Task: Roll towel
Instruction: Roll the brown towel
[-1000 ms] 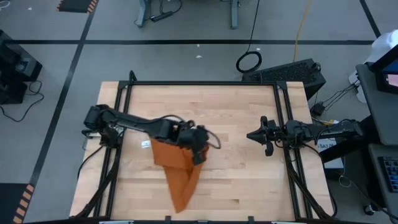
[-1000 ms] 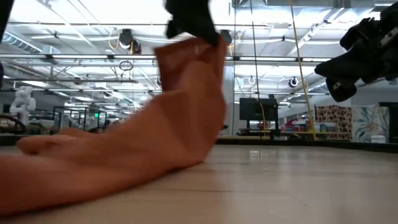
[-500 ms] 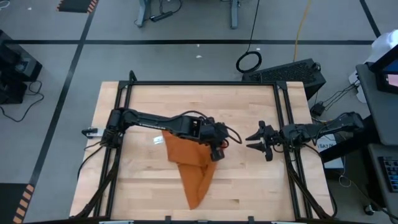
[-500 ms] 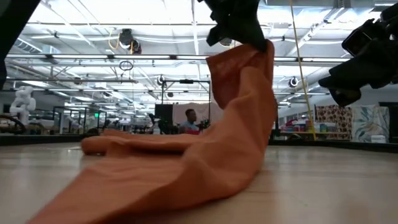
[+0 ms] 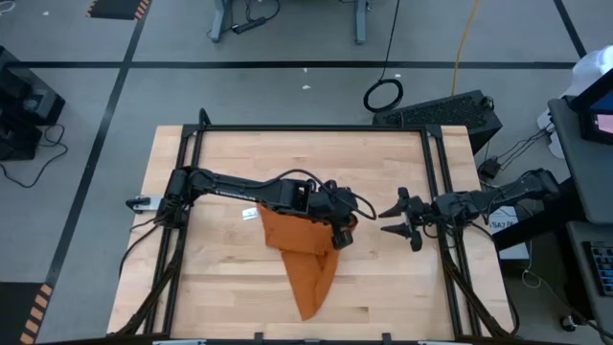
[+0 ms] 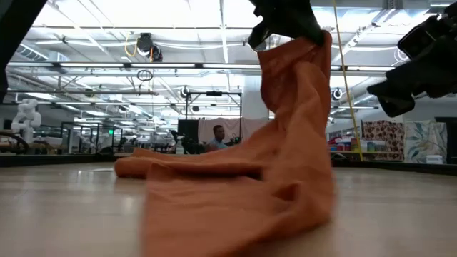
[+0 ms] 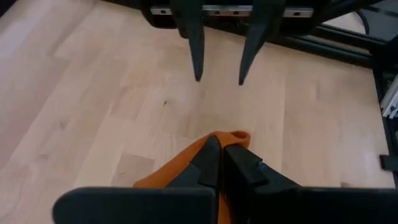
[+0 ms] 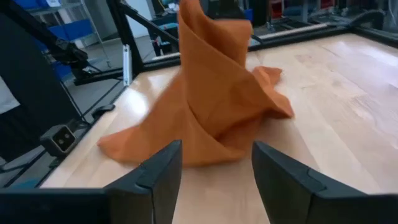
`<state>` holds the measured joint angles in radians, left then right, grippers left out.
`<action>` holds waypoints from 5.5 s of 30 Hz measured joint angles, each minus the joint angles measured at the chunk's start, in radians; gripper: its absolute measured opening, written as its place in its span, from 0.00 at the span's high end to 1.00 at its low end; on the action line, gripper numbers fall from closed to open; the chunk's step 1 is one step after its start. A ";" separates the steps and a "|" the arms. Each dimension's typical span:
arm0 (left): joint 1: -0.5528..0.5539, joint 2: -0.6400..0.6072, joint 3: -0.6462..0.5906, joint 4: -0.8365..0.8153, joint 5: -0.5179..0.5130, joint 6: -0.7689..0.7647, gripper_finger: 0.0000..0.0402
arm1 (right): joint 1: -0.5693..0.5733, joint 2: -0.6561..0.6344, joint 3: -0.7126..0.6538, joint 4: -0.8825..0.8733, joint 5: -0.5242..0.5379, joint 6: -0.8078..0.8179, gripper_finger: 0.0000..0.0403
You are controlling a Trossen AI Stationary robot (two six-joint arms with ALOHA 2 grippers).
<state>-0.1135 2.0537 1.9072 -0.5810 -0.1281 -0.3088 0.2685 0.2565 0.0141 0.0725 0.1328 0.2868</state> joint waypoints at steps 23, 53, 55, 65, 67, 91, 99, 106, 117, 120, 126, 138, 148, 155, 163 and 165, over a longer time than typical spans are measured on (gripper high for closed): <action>-0.027 0.071 -0.001 0.052 -0.057 -0.165 0.97 | 0.149 0.001 0.000 0.002 0.050 0.030 0.54; -0.078 0.023 0.000 -0.196 -0.174 -0.233 0.48 | 0.165 0.041 0.000 -0.015 0.128 0.059 0.54; -0.077 0.023 0.000 -0.297 -0.196 -0.279 0.48 | 0.165 0.052 0.000 -0.019 0.123 0.084 0.54; -0.085 0.046 -0.001 -0.536 -0.196 -0.339 0.48 | 0.165 0.191 0.000 -0.017 0.126 0.124 0.54; -0.072 0.060 -0.012 -0.589 -0.209 -0.338 0.48 | 0.165 0.217 0.000 -0.017 0.146 0.128 0.54; 0.064 0.053 -0.303 -0.470 -0.108 -0.285 0.97 | 0.165 0.330 0.000 0.074 0.210 0.169 0.54; 0.008 -0.027 -0.240 -0.497 -0.165 -0.314 0.98 | 0.165 0.333 0.000 0.091 0.211 0.188 0.54; 0.012 -0.001 -0.275 -0.468 -0.173 -0.311 0.79 | 0.165 0.344 0.000 0.094 0.208 0.196 0.54; 0.063 0.038 -0.309 -0.434 -0.166 -0.264 0.52 | 0.164 0.351 0.000 0.149 0.236 0.142 0.54; 0.075 0.039 -0.309 -0.404 -0.164 -0.219 0.67 | 0.150 0.351 0.000 0.155 0.263 0.122 0.54; 0.092 0.039 -0.305 -0.391 -0.146 -0.207 0.97 | 0.117 0.351 0.000 0.166 0.260 0.116 0.54; 0.052 0.039 -0.258 -0.395 -0.096 -0.240 0.90 | 0.156 0.352 0.000 0.126 0.254 0.199 0.54; 0.052 0.039 -0.265 -0.403 -0.070 -0.278 0.50 | 0.185 0.352 0.000 0.141 0.254 0.192 0.54; 0.057 0.039 -0.265 -0.399 -0.167 -0.173 0.43 | 0.184 0.352 0.000 0.141 0.262 0.195 0.54; 0.120 0.038 -0.345 -0.351 -0.162 -0.102 0.66 | 0.150 0.360 0.000 0.141 0.317 0.203 0.54; 0.128 0.038 -0.364 -0.317 -0.149 -0.095 0.78 | 0.149 0.370 0.000 0.141 0.317 0.205 0.54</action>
<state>0.0146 2.0914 1.5431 -0.8981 -0.2770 -0.4036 0.4179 0.6263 0.0143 0.2131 0.4502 0.4919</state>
